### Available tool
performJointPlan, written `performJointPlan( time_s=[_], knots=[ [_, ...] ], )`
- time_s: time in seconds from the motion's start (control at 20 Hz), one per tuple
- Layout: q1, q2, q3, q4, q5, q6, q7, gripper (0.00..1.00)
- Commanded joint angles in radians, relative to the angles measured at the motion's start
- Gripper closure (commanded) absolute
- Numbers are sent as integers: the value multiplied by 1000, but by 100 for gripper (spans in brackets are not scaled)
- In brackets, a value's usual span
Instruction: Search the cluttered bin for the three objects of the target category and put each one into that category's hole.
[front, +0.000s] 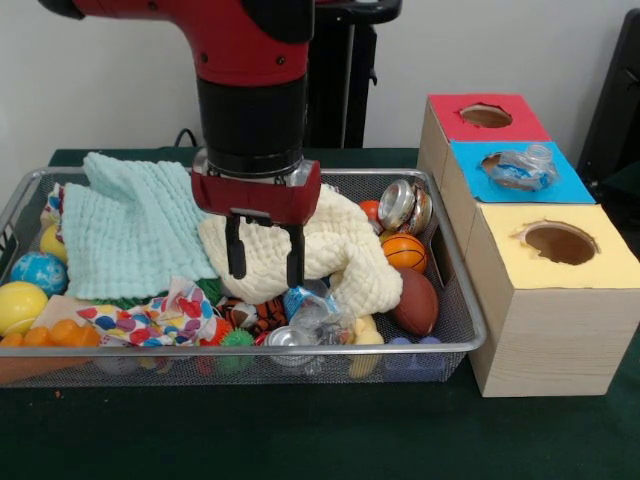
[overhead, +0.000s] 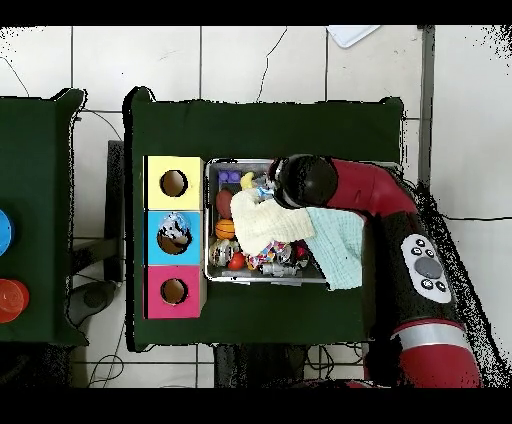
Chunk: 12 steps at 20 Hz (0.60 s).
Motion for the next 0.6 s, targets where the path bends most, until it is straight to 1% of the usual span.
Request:
performJointPlan(
  time_s=[0.05,0.15,0.25,0.4,0.6],
  knots=[
    [14,10,67,117,52,44,56,0],
    [23,-9,64,129,59,56,59,0],
    [23,-6,64,126,59,52,52,0],
    [20,35,64,106,52,9,46,0],
    [17,57,74,89,57,0,37,0]
  ],
)
